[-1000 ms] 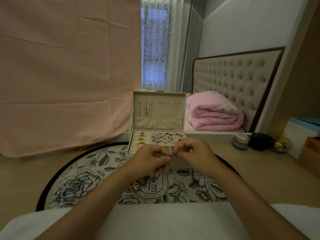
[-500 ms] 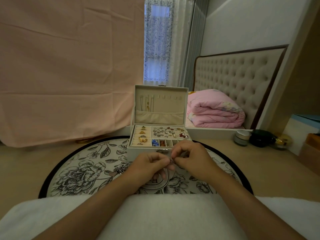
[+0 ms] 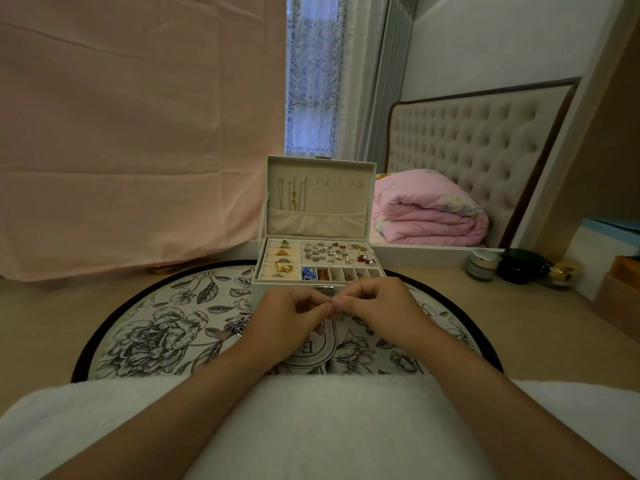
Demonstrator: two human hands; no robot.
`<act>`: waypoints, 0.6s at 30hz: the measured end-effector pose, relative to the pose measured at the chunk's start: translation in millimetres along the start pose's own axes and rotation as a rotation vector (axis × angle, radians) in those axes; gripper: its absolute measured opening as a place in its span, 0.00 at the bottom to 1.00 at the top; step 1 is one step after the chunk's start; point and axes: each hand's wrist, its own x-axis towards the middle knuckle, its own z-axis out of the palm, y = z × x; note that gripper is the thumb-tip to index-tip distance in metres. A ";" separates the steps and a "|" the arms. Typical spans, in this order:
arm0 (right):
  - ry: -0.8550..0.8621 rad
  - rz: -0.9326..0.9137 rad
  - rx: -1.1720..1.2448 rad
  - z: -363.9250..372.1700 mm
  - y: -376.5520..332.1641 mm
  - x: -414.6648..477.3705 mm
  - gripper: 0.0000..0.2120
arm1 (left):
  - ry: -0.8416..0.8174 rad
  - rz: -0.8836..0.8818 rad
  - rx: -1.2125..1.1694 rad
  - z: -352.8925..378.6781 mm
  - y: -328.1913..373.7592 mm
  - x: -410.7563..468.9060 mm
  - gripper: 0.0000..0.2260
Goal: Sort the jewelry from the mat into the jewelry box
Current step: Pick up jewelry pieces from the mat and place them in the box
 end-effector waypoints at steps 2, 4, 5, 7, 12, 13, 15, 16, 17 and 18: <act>-0.033 0.029 0.014 -1.0 0.1 -0.4 0.02 | -0.002 0.036 0.045 -0.2 -1.6 -0.8 0.03; -0.060 0.063 0.040 -3.1 1.2 -1.8 0.02 | -0.022 0.030 0.038 0.2 -1.7 -0.8 0.03; -0.067 0.076 0.041 -4.7 2.1 -2.4 0.02 | -0.035 0.010 0.020 0.5 -1.8 -0.5 0.03; -0.084 0.075 0.012 -6.7 3.7 -3.3 0.04 | -0.064 -0.020 -0.015 1.0 -2.3 0.5 0.03; -0.164 0.035 -0.138 -3.5 1.8 -5.0 0.10 | -0.065 -0.062 -0.099 0.8 -2.2 2.0 0.04; -0.177 0.027 -0.143 -2.5 1.7 -5.4 0.10 | -0.065 -0.072 -0.116 0.8 -1.5 1.9 0.04; -0.192 0.024 -0.122 -1.6 1.7 -5.9 0.11 | -0.074 -0.091 -0.134 1.8 -0.3 1.7 0.04; -0.186 0.031 -0.100 -1.3 1.5 -5.8 0.11 | -0.075 -0.101 -0.134 2.4 0.0 1.9 0.04; -0.173 0.040 -0.068 -1.0 1.5 -5.8 0.10 | -0.072 -0.113 -0.131 2.9 0.3 2.0 0.04; -0.157 0.050 -0.029 -0.5 1.3 -5.6 0.09 | -0.072 -0.123 -0.122 3.1 0.5 2.1 0.04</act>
